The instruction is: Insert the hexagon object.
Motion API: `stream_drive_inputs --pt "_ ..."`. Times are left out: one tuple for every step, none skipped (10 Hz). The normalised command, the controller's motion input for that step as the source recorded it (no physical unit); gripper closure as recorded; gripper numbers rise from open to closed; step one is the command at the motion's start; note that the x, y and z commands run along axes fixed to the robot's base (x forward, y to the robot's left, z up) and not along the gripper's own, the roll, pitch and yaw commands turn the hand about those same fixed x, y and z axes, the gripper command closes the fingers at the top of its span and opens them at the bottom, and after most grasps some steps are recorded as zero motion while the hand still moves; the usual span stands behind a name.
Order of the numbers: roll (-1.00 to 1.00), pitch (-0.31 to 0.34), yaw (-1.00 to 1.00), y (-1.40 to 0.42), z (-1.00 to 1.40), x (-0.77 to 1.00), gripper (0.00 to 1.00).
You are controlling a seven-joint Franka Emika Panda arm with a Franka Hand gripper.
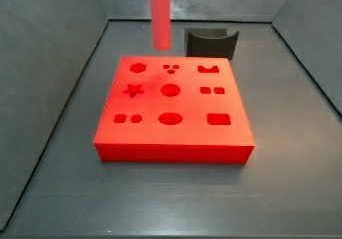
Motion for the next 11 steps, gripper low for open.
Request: stream_drive_inputs --pt "0.00 -0.107 0.00 0.42 -0.38 -0.38 1.00" --pt "0.00 -0.067 0.00 0.08 -0.36 -0.23 1.00" --pt "-0.08 -0.060 0.00 0.00 -0.36 -0.15 1.00" --pt "-0.04 -0.016 0.04 -0.09 -0.17 -0.07 1.00" --pt "-0.01 -0.027 0.07 -0.14 -0.18 -0.12 1.00" --pt "0.00 -0.014 0.03 -0.13 -0.18 -0.22 1.00" --pt "-0.01 0.000 0.00 -0.09 -0.12 -0.35 1.00" --pt "-0.06 -0.043 0.00 0.00 -0.16 -0.31 1.00" --pt "-0.01 -0.027 0.00 0.00 -0.12 -0.21 1.00" --pt "-0.04 -0.043 0.00 0.00 -0.12 -0.09 1.00" --pt "-0.03 -0.027 0.00 0.00 -0.13 0.00 1.00"
